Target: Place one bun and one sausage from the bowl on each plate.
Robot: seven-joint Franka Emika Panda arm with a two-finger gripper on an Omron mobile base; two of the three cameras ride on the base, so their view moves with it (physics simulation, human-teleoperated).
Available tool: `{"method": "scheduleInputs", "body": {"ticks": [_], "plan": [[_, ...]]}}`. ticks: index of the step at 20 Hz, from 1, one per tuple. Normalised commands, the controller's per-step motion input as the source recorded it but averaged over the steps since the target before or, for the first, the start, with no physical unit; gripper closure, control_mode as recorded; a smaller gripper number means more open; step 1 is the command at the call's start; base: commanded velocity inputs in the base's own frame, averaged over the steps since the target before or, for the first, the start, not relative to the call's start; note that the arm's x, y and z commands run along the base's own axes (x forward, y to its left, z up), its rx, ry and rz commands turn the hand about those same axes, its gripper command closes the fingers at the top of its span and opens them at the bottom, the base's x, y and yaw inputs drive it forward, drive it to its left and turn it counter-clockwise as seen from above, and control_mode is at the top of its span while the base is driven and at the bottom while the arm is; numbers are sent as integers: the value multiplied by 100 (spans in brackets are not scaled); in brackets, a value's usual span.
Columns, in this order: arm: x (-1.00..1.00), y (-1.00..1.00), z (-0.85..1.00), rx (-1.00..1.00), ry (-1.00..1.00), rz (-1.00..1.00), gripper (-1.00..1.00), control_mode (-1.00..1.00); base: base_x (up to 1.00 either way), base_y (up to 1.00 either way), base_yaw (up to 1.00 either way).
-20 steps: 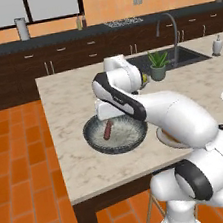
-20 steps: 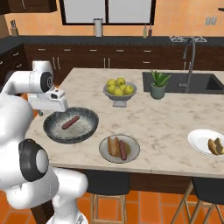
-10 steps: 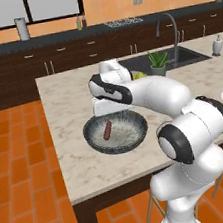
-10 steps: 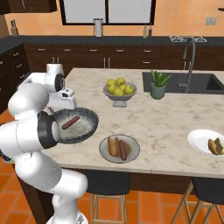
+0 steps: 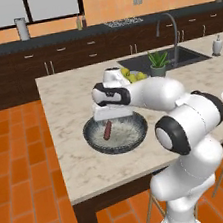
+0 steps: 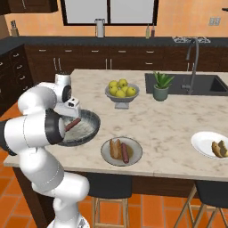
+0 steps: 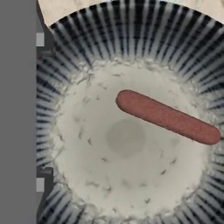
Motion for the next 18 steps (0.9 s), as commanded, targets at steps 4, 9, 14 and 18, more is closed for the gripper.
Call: {"method": "scheduleInputs", "body": {"ticks": [4, 9, 14, 18], "plan": [[35, 24, -38, 1, 0, 0, -100, -100, 0, 0, 0], [64, 30, -40, 0, 4, -1, -100, -100, 0, 0, 0], [19, 0, -35, 0, 0, -1, -100, -100, 0, 0, 0], [25, 0, -23, 0, 0, 0, -100, -100, 0, 0, 0]]}}
